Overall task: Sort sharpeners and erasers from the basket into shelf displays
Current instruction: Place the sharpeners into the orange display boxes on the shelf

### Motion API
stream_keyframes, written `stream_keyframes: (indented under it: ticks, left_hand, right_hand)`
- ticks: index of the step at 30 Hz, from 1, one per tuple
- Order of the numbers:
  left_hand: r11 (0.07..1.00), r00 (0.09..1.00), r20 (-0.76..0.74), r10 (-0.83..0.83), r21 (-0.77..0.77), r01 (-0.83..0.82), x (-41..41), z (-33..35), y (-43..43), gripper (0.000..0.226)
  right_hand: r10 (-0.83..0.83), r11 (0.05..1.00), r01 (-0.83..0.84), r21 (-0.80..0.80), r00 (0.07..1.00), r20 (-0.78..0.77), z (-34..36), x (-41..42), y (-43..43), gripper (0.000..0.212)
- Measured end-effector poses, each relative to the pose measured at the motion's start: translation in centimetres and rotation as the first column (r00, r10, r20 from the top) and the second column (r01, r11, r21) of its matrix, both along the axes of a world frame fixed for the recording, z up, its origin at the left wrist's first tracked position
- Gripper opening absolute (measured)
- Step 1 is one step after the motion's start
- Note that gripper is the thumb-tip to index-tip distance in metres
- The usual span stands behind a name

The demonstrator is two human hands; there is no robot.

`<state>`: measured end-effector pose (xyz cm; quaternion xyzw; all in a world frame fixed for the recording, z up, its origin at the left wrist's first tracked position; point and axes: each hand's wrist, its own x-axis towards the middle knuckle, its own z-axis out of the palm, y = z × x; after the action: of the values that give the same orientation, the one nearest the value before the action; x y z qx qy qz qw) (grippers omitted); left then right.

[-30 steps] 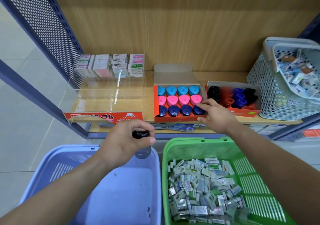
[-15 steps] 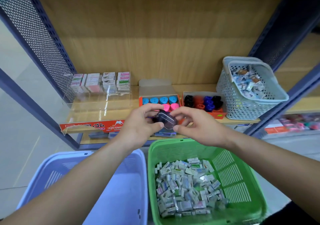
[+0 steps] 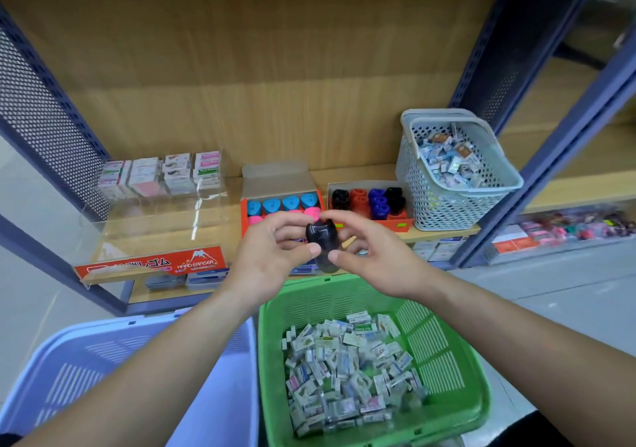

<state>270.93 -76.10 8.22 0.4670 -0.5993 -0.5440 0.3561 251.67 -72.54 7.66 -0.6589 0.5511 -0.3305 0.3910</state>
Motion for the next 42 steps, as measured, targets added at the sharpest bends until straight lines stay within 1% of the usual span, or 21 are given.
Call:
stream_keyframes:
  ticks: [2, 3, 9, 12, 14, 16, 17, 19, 22, 25, 27, 29, 32, 36, 38, 40, 42]
  left_hand:
    - [1.000, 1.000, 0.018, 0.005, 0.004, -0.005, -0.8, -0.9, -0.3, 0.033]
    - [1.000, 0.999, 0.035, 0.004, 0.002, -0.004, -1.2, -1.4, -0.4, 0.031]
    - [0.998, 0.995, 0.091, -0.046, -0.039, 0.050, -4.2, -3.3, -0.5, 0.024]
    - [0.991, 0.973, 0.200, -0.115, -0.049, 0.127, -5.2, -4.1, -1.0, 0.022]
    - [0.981, 0.926, 0.350, -0.138, -0.081, 0.177, -5.5, -4.6, -2.0, 0.022]
    - [0.956, 0.827, 0.547, -0.129, -0.154, 0.251, -6.0, -5.0, -3.4, 0.031]
    - [0.940, 0.769, 0.629, -0.113, -0.183, 0.288, -6.4, -5.2, -4.3, 0.038]
    - [0.915, 0.691, 0.718, -0.086, -0.218, 0.340, -7.4, -5.9, -6.3, 0.048]
    - [0.892, 0.616, 0.785, -0.069, -0.227, 0.390, -9.0, -7.8, -9.5, 0.059]
    - [0.873, 0.551, 0.832, -0.059, -0.224, 0.432, -9.9, -10.1, -11.9, 0.071]
    - [0.870, 0.514, 0.855, -0.070, -0.200, 0.451, -10.1, -11.4, -13.0, 0.076]
    - [0.874, 0.501, 0.860, -0.091, -0.172, 0.454, -10.0, -12.7, -13.7, 0.077]
    - [0.882, 0.526, 0.842, -0.116, -0.157, 0.445, -9.2, -14.4, -14.1, 0.076]
    - [0.882, 0.559, 0.818, -0.136, -0.157, 0.444, -8.7, -15.3, -13.7, 0.076]
    - [0.878, 0.561, 0.815, -0.146, -0.155, 0.454, -8.7, -15.4, -13.5, 0.075]
    - [0.880, 0.563, 0.811, -0.157, -0.144, 0.453, -8.6, -15.2, -13.5, 0.075]
    - [0.886, 0.579, 0.801, -0.152, -0.149, 0.439, -8.5, -14.7, -13.2, 0.075]
  right_hand:
    - [-0.029, 0.999, 0.028, 0.019, 0.999, 0.030, -0.7, -0.9, -0.4, 0.028]
    - [-0.052, 0.998, 0.051, 0.025, 0.998, 0.038, -1.1, -1.4, -0.7, 0.022]
    - [-0.020, 0.995, 0.016, 0.097, 0.999, 0.042, -2.0, -5.1, -1.1, 0.022]
    - [-0.069, 0.988, 0.077, 0.130, 0.995, -0.070, -2.1, -8.0, -2.0, 0.022]
    - [-0.116, 0.985, 0.143, 0.101, 0.964, -0.238, -2.2, -10.7, -3.1, 0.021]
    - [-0.158, 0.980, 0.193, 0.042, 0.895, -0.417, -2.6, -13.4, -4.0, 0.020]
    - [-0.186, 0.975, 0.220, 0.020, 0.866, -0.464, -3.1, -14.6, -4.3, 0.019]
    - [-0.257, 0.959, 0.283, -0.022, 0.833, -0.491, -4.5, -16.1, -5.0, 0.019]
    - [-0.371, 0.925, 0.350, -0.145, 0.760, -0.533, -7.2, -16.9, -6.5, 0.024]
    - [-0.461, 0.886, 0.405, -0.224, 0.727, -0.510, -9.8, -17.0, -7.9, 0.028]
    - [-0.479, 0.877, 0.409, -0.253, 0.710, -0.516, -11.4, -16.9, -8.9, 0.029]
    - [-0.490, 0.871, 0.417, -0.262, 0.688, -0.535, -12.5, -16.7, -9.8, 0.029]
    - [-0.502, 0.860, 0.452, -0.236, 0.670, -0.547, -13.7, -16.6, -11.2, 0.029]
    - [-0.486, 0.861, 0.468, -0.201, 0.639, -0.596, -14.6, -16.3, -11.9, 0.035]
    - [-0.470, 0.867, 0.460, -0.193, 0.625, -0.623, -14.7, -16.2, -12.1, 0.039]
    - [-0.429, 0.886, 0.433, -0.167, 0.629, -0.648, -14.6, -16.2, -12.1, 0.045]
    - [-0.363, 0.907, 0.408, -0.101, 0.639, -0.678, -14.1, -16.0, -11.8, 0.054]
